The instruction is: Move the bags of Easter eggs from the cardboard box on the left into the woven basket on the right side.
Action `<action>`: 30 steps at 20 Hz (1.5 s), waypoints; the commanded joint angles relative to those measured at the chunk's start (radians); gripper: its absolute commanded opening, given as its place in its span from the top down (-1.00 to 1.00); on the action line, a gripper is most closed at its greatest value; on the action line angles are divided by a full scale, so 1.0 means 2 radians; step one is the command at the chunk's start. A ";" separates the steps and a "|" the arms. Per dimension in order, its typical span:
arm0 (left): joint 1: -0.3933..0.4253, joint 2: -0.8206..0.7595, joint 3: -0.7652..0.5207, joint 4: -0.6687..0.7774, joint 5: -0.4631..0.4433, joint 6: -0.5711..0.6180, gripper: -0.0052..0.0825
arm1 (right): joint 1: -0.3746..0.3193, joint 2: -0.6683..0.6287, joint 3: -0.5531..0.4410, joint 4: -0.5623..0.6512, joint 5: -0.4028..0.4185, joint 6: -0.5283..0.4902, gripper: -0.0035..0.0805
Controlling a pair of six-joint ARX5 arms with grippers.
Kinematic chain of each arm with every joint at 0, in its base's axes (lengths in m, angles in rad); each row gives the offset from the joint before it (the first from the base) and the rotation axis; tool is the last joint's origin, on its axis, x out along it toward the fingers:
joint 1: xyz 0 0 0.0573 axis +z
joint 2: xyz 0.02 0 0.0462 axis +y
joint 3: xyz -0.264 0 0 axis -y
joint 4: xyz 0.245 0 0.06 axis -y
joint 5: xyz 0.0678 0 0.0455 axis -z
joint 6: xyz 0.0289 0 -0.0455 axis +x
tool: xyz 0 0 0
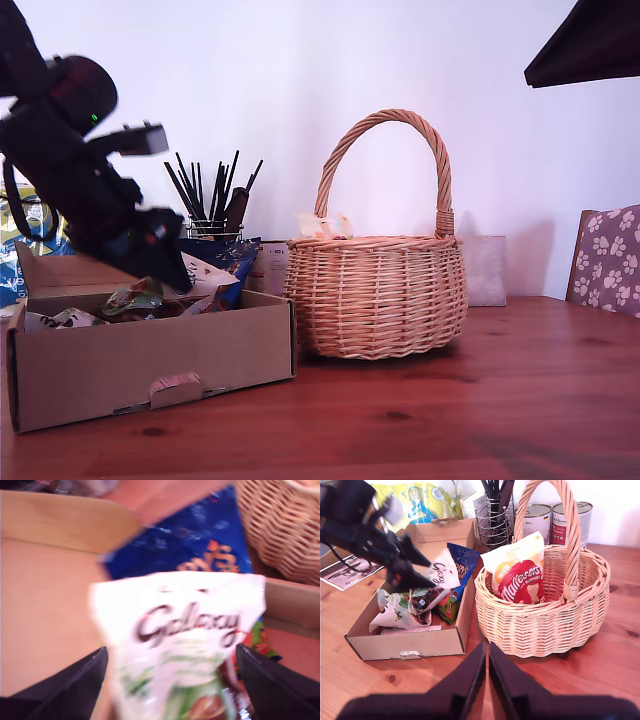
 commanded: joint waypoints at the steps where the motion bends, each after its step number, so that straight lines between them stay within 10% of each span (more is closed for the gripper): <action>1: -0.001 0.025 -0.006 0.003 -0.035 -0.003 -0.82 | 0.002 -0.001 0.000 0.002 -0.001 0.000 0.95; 5: -0.001 0.033 -0.006 -0.011 -0.057 -0.002 -0.55 | 0.002 -0.001 0.000 0.002 -0.001 0.000 0.95; 10: -0.004 0.032 -0.006 -0.016 -0.052 -0.002 0.73 | 0.002 -0.001 0.000 0.002 -0.001 0.000 0.95; 22: -0.004 -0.106 0.005 -0.083 -0.028 0.001 0.78 | 0.002 -0.001 0.000 0.001 -0.001 0.000 0.95; 30: -0.039 -0.193 0.005 -0.080 0.068 -0.042 0.78 | 0.002 -0.001 0.000 -0.002 -0.001 0.000 0.95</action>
